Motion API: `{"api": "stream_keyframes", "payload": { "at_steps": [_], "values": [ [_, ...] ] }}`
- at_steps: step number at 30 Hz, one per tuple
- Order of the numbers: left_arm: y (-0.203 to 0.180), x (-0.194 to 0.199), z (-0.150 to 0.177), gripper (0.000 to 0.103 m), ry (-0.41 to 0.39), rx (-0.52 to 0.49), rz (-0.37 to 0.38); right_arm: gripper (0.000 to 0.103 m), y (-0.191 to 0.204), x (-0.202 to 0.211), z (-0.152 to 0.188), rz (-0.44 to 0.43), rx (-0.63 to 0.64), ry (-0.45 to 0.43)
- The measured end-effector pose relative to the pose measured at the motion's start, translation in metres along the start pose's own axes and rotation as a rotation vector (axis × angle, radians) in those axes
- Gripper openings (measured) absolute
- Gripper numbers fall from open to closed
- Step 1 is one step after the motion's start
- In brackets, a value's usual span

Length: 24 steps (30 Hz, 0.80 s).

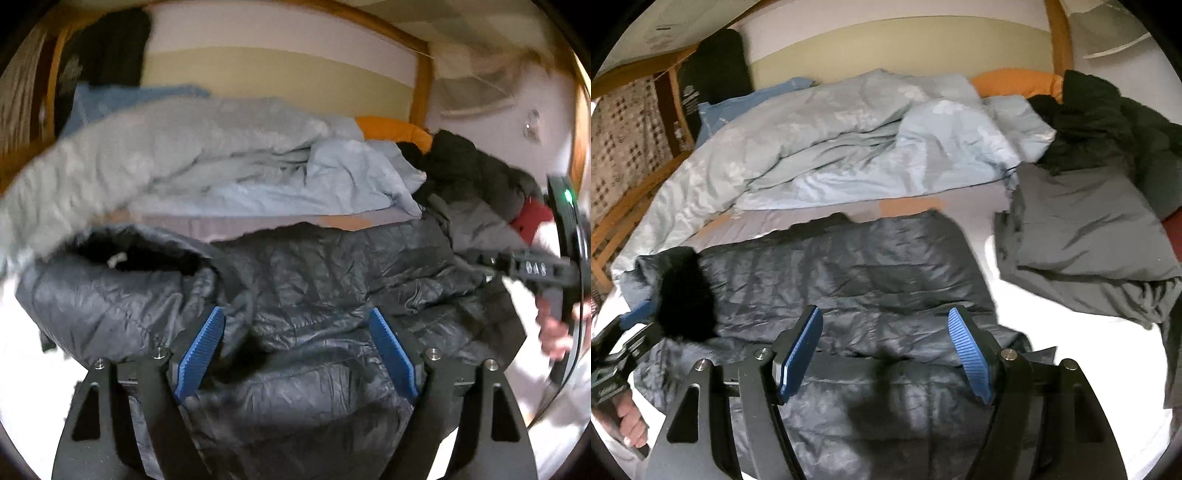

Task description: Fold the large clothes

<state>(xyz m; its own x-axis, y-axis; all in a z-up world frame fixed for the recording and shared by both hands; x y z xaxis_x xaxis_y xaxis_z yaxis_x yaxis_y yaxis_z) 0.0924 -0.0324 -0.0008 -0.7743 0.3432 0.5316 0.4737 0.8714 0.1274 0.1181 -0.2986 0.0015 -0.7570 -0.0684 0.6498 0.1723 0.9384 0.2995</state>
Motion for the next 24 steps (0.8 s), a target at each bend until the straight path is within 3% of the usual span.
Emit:
{"api": "stream_keyframes", "payload": {
  "at_steps": [4, 8, 12, 15, 17, 18, 20, 24],
  "values": [
    [-0.005, 0.024, -0.015, 0.092, -0.061, -0.096, -0.110, 0.088, -0.015, 0.008, -0.014, 0.045, -0.036, -0.065],
    [0.016, 0.059, -0.037, 0.099, -0.158, 0.000, -0.128, 0.088, -0.024, 0.017, -0.024, 0.020, -0.109, -0.061],
    [0.056, 0.092, -0.046, 0.102, -0.234, 0.054, -0.251, 0.088, -0.029, 0.048, -0.047, 0.101, -0.059, -0.244],
    [0.089, 0.103, -0.044, 0.102, -0.231, 0.048, -0.366, 0.089, -0.021, 0.081, -0.064, 0.097, -0.013, -0.389],
    [0.113, 0.106, -0.037, 0.102, -0.217, 0.103, -0.398, 0.095, -0.012, 0.102, -0.070, 0.075, 0.018, -0.469],
    [0.124, 0.107, -0.034, 0.102, -0.213, 0.142, -0.411, 0.103, -0.007, 0.113, -0.072, 0.058, 0.034, -0.510],
    [0.144, 0.107, -0.027, 0.102, -0.203, 0.220, -0.405, 0.103, 0.002, 0.125, -0.072, 0.020, 0.056, -0.538],
    [0.163, 0.104, -0.014, 0.102, -0.174, 0.305, -0.408, 0.103, 0.011, 0.124, -0.065, -0.018, 0.076, -0.508]
  ]
}}
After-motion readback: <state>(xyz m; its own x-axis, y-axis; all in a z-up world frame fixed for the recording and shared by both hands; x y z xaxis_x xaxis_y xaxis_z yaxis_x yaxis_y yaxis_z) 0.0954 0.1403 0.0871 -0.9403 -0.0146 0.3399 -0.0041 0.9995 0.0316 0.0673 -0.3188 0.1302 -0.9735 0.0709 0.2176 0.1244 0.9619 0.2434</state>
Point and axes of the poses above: each gripper's, at about its wrist camera, not at the fingertips, and x roughly against the way its jaws point, y to its left, z to its underside, the point moved 10 cm from there along -x, roughly the way its jaws point, and after that the axes turned 15 degrees about -x, right-handed, at the moved point
